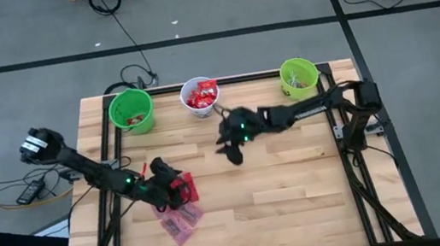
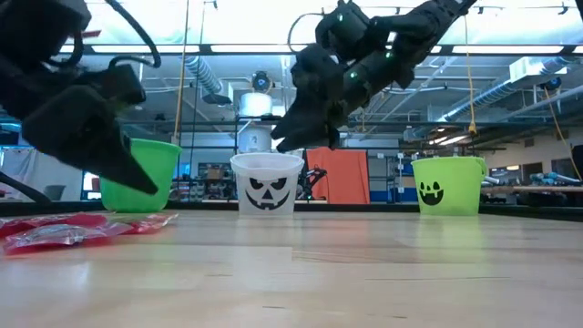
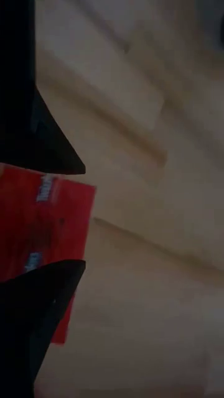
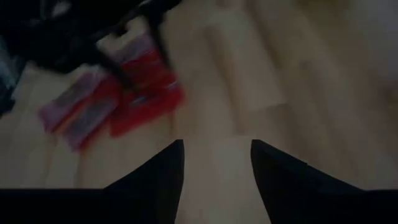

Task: Sort candy by brand, put in halloween buckets
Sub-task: Put the pink candy into the green bucket

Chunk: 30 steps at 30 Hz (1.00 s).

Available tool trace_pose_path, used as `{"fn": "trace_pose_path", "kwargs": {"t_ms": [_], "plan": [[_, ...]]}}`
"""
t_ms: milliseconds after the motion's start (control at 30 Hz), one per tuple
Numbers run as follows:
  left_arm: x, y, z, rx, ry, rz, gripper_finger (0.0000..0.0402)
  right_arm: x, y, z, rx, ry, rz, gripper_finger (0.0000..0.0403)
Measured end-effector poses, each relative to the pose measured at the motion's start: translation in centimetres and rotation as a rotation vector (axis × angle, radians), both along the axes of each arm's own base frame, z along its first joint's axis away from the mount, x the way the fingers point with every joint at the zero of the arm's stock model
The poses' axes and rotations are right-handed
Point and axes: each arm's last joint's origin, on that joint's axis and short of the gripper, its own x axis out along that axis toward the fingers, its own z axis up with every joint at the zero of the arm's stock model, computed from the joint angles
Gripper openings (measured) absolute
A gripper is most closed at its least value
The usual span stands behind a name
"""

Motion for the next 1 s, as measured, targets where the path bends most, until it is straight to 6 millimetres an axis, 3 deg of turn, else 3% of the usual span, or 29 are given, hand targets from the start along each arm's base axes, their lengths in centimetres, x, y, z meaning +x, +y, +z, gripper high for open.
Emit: {"fn": "trace_pose_path", "kwargs": {"t_ms": [133, 267, 600, 700, 867, 1000], "plan": [[-0.3, 0.2, -1.1, -0.073, -0.010, -0.038, 0.0241, 0.4, 3.1, 0.1, -0.042, -0.013, 0.054, 0.0187], [-0.3, 0.1, -1.7, -0.120, 0.011, -0.084, 0.0241, 0.5, 5.0, 0.2, -0.100, -0.018, 0.094, 0.0184], [0.3, -0.3, -3.9, -0.092, 0.068, -0.079, 0.0230, 0.7, 5.7, 0.5, -0.104, -0.039, 0.113, 0.0184], [0.3, -0.3, -4.0, -0.088, 0.070, -0.068, 0.0181, 0.7, 5.7, 0.5, -0.104, -0.039, 0.113, 0.0184], [0.3, -0.2, -3.7, -0.084, 0.050, -0.077, 0.0036, 0.7, 5.7, 0.5, -0.100, -0.039, 0.110, 0.0184], [0.2, -0.2, -2.8, -0.105, 0.012, -0.083, 0.0019, 0.6, 5.9, 0.3, -0.053, -0.021, 0.102, 0.0184]]}}
